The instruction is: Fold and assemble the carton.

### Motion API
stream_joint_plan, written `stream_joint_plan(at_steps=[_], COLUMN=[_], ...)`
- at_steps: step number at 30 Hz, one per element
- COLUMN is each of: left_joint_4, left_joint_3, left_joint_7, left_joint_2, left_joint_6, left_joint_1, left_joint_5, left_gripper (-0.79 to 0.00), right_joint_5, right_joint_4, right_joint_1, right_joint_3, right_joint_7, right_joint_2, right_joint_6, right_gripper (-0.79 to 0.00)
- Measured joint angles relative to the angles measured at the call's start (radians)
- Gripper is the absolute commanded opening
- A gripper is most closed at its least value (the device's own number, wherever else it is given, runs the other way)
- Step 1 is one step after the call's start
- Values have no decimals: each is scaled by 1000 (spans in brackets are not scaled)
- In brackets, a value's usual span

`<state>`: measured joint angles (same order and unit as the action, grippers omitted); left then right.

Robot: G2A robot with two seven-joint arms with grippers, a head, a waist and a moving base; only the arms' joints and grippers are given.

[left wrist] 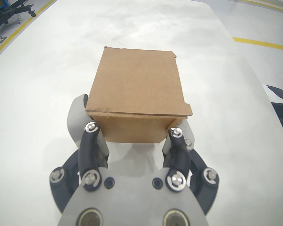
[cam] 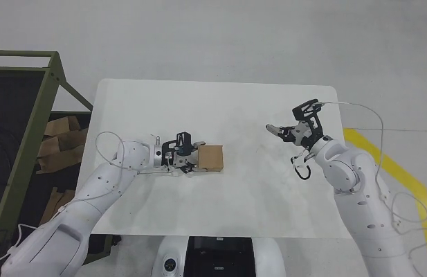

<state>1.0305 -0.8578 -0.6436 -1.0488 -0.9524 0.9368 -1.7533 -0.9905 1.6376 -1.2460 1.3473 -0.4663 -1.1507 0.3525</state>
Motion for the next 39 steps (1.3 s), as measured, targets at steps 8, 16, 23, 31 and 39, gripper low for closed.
stream_joint_plan(at_steps=[8, 16, 23, 31, 39], left_joint_4=[-2, 29, 108, 210, 333], left_joint_3=[6, -11, -88, -247, -410], left_joint_7=[-10, -28, -73, -93, 83], left_joint_2=[3, 16, 53, 104, 125], left_joint_6=[4, 13, 25, 67, 175], left_joint_1=[-2, 12, 76, 203, 357], left_joint_5=[2, 1, 16, 105, 361], left_gripper=[0, 0, 0, 0, 0], right_joint_5=[0, 0, -1, 14, 57], right_joint_4=[0, 0, 2, 7, 9], right_joint_1=[0, 0, -3, -2, -5], right_joint_3=[0, 0, -2, 13, 17], right_joint_7=[0, 0, 22, 44, 72], right_joint_2=[0, 0, 0, -2, -5], right_joint_6=[0, 0, -12, -74, -85], right_gripper=[0, 0, 0, 0, 0])
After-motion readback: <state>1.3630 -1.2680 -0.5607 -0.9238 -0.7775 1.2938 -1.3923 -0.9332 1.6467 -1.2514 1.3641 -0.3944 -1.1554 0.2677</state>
